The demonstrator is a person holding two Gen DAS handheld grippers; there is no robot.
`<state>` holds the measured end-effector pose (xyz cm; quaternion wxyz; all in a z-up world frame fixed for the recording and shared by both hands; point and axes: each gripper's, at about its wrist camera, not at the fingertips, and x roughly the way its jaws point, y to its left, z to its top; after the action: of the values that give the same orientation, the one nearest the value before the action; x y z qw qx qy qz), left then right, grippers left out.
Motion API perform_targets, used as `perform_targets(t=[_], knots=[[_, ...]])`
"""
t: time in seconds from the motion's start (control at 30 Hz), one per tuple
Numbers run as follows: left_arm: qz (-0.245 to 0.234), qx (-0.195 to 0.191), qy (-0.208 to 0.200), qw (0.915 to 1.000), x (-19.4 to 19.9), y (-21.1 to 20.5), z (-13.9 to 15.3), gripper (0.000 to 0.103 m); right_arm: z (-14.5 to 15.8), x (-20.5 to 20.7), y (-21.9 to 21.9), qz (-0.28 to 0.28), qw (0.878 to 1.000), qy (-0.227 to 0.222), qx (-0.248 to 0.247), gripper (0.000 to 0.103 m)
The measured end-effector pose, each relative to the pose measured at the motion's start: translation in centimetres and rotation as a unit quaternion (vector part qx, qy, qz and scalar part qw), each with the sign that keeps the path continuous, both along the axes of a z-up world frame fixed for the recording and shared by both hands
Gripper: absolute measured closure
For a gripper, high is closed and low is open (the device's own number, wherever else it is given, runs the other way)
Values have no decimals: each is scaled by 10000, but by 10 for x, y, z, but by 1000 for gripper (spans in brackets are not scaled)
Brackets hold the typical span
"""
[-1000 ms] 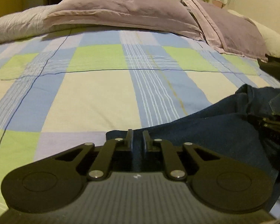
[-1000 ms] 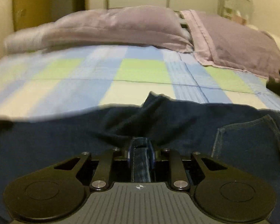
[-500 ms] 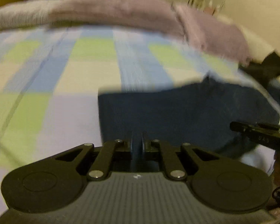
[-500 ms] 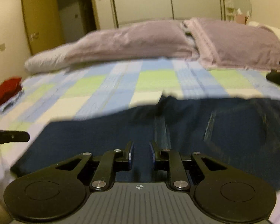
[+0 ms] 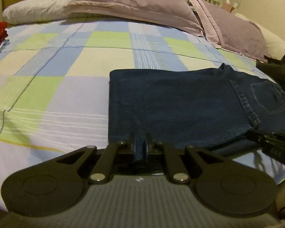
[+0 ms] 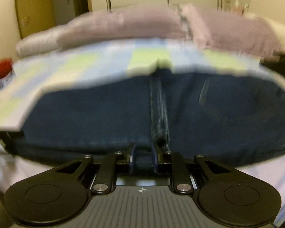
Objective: Fold clothes
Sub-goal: 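Press the folded jeans flat along the seam with both tools, then open both tools and lift them off the folded jeans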
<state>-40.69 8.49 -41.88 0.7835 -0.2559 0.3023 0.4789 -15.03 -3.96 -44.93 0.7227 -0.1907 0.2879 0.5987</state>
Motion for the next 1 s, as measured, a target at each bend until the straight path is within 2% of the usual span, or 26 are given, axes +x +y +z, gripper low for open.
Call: perform_targets(t=[0.07, 0.27, 0.3, 0.33, 0.4, 0.47, 0.67, 1.0], knots=[[102, 32, 105, 9999, 1, -7, 9, 93, 9, -6, -2, -96, 9999, -68, -122, 83], [28, 157, 225, 9996, 0, -44, 34, 92, 35, -15, -43, -562, 9972, 489, 98, 81], [5, 189, 247, 9995, 0, -52, 38, 91, 37, -17, -50, -640, 9963, 566, 86, 75], [-14, 223, 272, 9994, -1, -59, 40, 90, 40, -17, -56, -697, 9957, 601, 80, 62], [-17, 291, 310, 9991, -3, -73, 45, 87, 48, -19, -68, -794, 9948, 635, 95, 50], [-15, 340, 325, 9989, -6, -85, 50, 81, 58, -22, -81, -842, 9943, 624, 179, 50], [-41, 560, 375, 9977, -13, -119, 65, 75, 77, -28, -109, -1044, 9926, 551, 291, 49], [-223, 784, 318, 9962, -20, -152, 83, 75, 92, -37, -144, -1113, 9914, 529, 451, 49]])
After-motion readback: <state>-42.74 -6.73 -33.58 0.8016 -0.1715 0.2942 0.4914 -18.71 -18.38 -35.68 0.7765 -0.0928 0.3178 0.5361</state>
